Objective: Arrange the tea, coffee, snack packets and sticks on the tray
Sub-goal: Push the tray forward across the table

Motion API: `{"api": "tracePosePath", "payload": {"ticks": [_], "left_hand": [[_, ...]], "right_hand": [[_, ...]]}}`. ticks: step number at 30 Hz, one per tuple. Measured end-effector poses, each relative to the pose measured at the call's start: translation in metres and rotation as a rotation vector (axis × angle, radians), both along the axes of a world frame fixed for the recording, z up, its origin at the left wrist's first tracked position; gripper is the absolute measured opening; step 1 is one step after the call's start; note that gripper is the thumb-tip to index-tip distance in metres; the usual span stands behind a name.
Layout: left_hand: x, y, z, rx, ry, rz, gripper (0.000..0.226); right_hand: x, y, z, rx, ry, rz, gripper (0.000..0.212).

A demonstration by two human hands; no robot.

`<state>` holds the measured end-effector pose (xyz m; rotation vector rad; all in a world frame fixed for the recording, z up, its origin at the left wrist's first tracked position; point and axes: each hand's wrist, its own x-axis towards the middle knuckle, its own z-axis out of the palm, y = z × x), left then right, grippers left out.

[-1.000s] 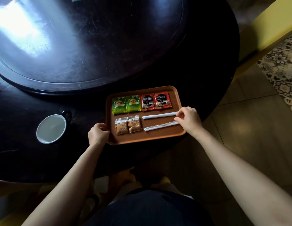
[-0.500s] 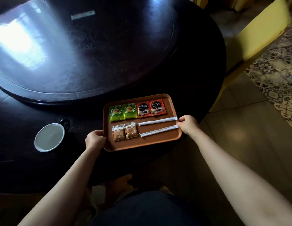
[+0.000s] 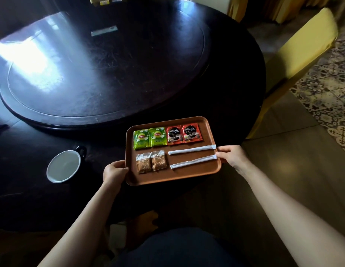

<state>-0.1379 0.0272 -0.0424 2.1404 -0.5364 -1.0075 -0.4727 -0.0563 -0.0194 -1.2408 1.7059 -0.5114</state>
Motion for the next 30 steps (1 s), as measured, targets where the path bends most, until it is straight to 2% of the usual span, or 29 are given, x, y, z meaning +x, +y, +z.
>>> {"api": "tracePosePath", "payload": {"ticks": [15, 30], "left_hand": [[0.003, -0.037, 0.049, -0.25, 0.107, 0.064, 0.036], [0.064, -0.103, 0.091, -0.339, 0.055, 0.08, 0.04]], "right_hand": [[-0.007, -0.057, 0.07, -0.119, -0.12, 0.036, 0.038], [0.073, -0.146, 0.114, -0.133, -0.143, 0.08, 0.034]]}}
